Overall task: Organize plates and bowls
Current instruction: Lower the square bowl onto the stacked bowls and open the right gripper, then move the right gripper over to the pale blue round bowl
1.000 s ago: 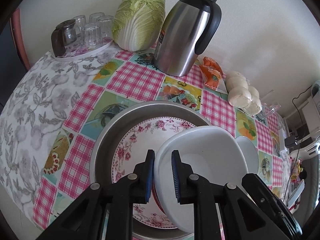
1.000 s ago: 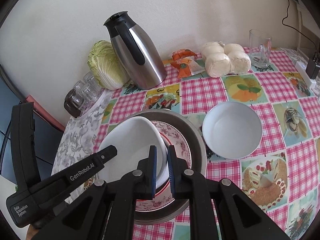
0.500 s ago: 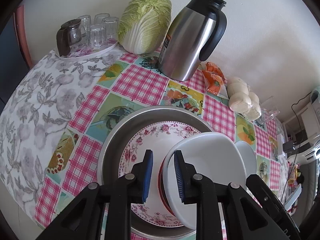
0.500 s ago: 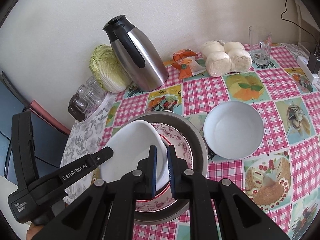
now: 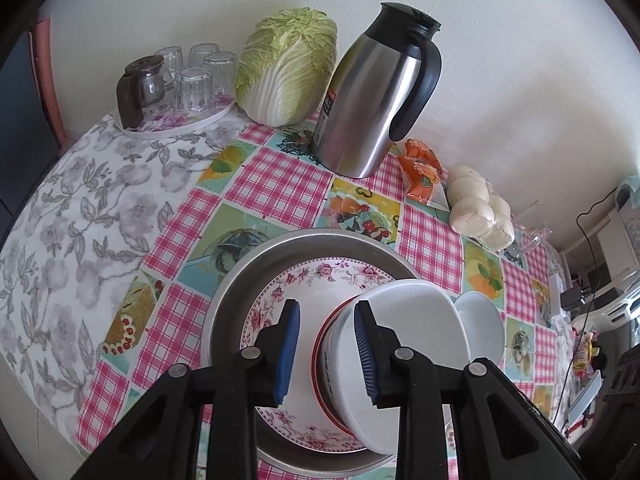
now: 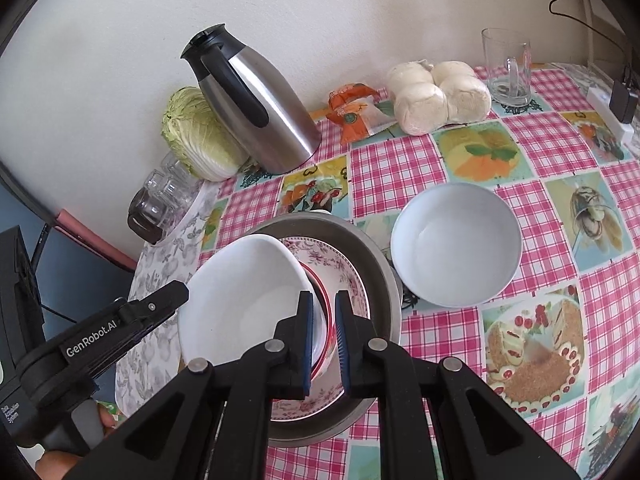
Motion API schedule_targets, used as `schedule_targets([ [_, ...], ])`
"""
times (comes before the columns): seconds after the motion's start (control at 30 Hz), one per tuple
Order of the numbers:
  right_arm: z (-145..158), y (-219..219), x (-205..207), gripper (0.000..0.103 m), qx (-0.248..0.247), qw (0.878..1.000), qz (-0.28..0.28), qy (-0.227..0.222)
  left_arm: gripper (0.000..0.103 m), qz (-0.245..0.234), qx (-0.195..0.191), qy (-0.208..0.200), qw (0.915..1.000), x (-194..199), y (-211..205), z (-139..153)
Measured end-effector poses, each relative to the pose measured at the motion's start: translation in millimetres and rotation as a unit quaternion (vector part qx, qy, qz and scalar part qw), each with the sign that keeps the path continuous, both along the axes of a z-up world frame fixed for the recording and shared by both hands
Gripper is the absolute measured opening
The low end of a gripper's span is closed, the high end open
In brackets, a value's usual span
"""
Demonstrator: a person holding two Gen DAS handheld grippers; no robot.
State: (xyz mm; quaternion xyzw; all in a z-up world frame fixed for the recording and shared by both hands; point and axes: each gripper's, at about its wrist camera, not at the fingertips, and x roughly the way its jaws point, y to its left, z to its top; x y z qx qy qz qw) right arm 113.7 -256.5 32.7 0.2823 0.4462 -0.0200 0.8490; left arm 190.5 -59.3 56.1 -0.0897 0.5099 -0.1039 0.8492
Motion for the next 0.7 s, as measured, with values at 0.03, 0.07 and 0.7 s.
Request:
schedule_targets([
  [0.03,2,0,-1,0.013,-0.001,1.000,0.000,-0.003,0.032,-0.001,0.000,-0.001,1.0000,0,0,1],
  [0.07,3,-1,-1,0.013,0.001,1.000,0.000,-0.005,0.032,-0.001,0.000,-0.002,1.0000,-1,-1,2],
  [0.7,-26,-96,-25,0.079,0.007,0.990,-0.134,0.044,0.103,0.002,0.044,-0.020,0.9988,-3,-38,12],
])
